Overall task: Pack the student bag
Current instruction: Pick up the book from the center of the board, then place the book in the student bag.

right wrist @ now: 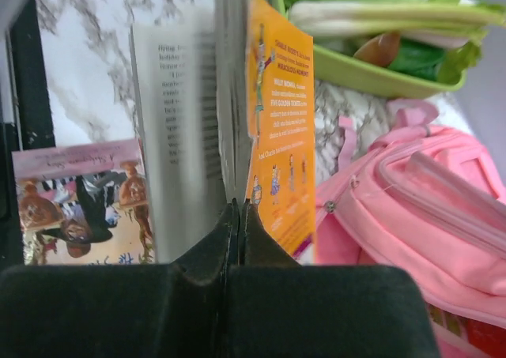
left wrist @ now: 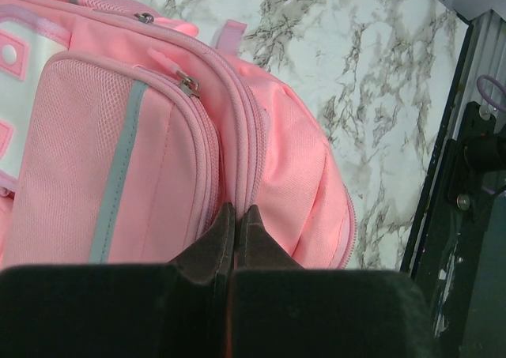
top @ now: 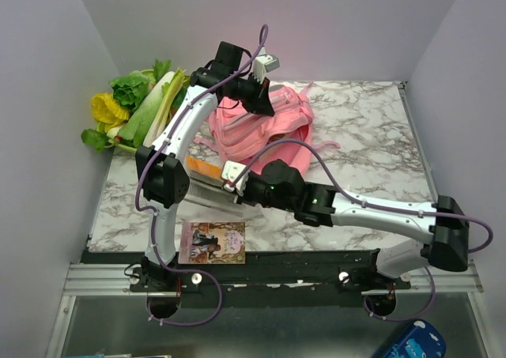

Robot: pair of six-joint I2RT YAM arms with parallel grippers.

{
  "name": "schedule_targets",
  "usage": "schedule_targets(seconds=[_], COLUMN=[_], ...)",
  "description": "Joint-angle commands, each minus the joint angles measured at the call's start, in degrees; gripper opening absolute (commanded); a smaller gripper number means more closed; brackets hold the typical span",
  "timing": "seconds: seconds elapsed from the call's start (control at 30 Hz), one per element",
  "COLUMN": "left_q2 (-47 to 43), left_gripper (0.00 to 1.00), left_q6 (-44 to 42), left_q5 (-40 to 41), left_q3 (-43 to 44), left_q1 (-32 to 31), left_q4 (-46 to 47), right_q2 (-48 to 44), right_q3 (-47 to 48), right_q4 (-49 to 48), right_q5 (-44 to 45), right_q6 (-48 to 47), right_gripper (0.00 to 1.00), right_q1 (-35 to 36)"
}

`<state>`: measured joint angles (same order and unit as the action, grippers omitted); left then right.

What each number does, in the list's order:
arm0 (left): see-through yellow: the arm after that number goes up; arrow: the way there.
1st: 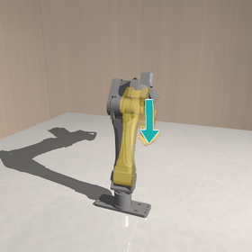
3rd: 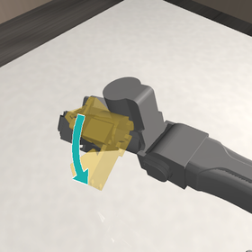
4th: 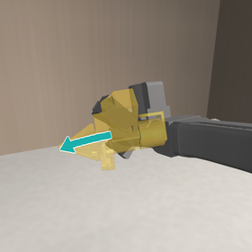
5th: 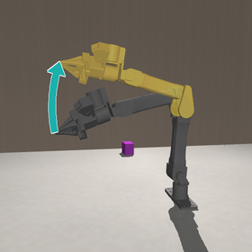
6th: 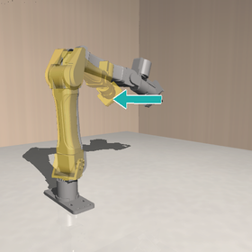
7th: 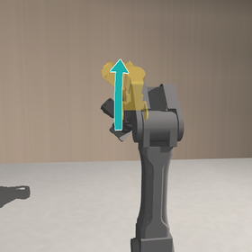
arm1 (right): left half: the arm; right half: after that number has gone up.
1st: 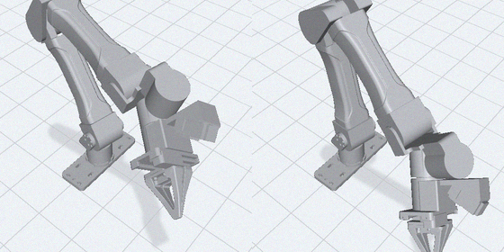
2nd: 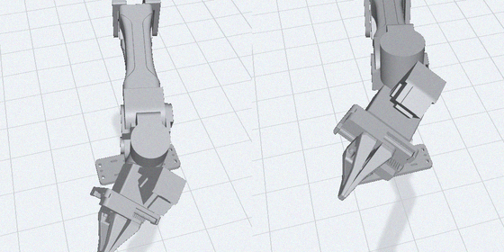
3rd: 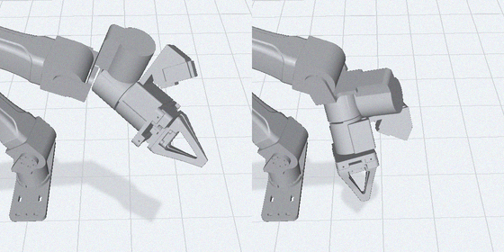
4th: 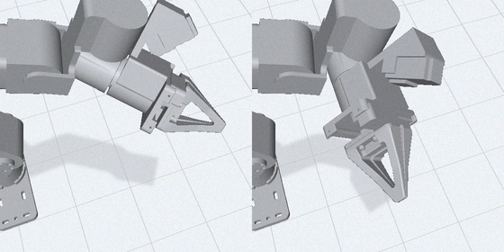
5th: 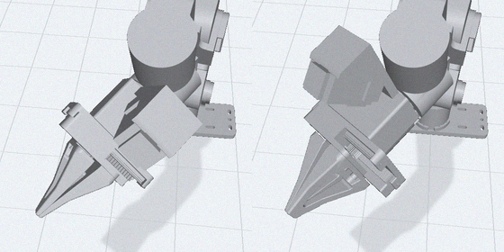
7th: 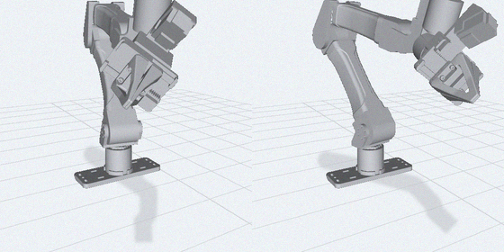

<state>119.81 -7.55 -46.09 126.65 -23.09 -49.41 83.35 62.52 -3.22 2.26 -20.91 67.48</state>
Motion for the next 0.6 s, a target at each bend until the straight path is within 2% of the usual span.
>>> schedule_targets(seconds=[0.0,0.03,0.13,0.37,0.57], left_q2=[-0.63,-0.72,-1.24,-1.59,-1.68], left_gripper=[0.00,0.00,0.00,0.00,0.00], left_q6=[-1.15,-1.06,-1.15,-0.71,-0.10], left_q5=[1.00,1.00,1.09,0.73,0.21], left_q3=[1.50,1.06,0.27,-0.09,-0.17], left_q1=[1.29,1.29,1.29,1.29,1.29], left_q4=[2.21,2.38,2.74,2.56,2.65], right_q2=[-7.66,-8.55,-12.06,-15.23,-16.29], right_q3=[-1.26,-0.91,-0.82,-6.88,-9.35], right_q4=[3.04,6.88,10.50,12.54,12.63], right_q5=[6.08,6.00,6.44,19.87,23.13], right_q6=[-1.24,-1.07,-0.63,-6.33,-11.17], right_gripper=[0.01,0.01,0.00,0.01,0.01], right_q1=[1.95,2.04,2.13,1.25,-3.14])
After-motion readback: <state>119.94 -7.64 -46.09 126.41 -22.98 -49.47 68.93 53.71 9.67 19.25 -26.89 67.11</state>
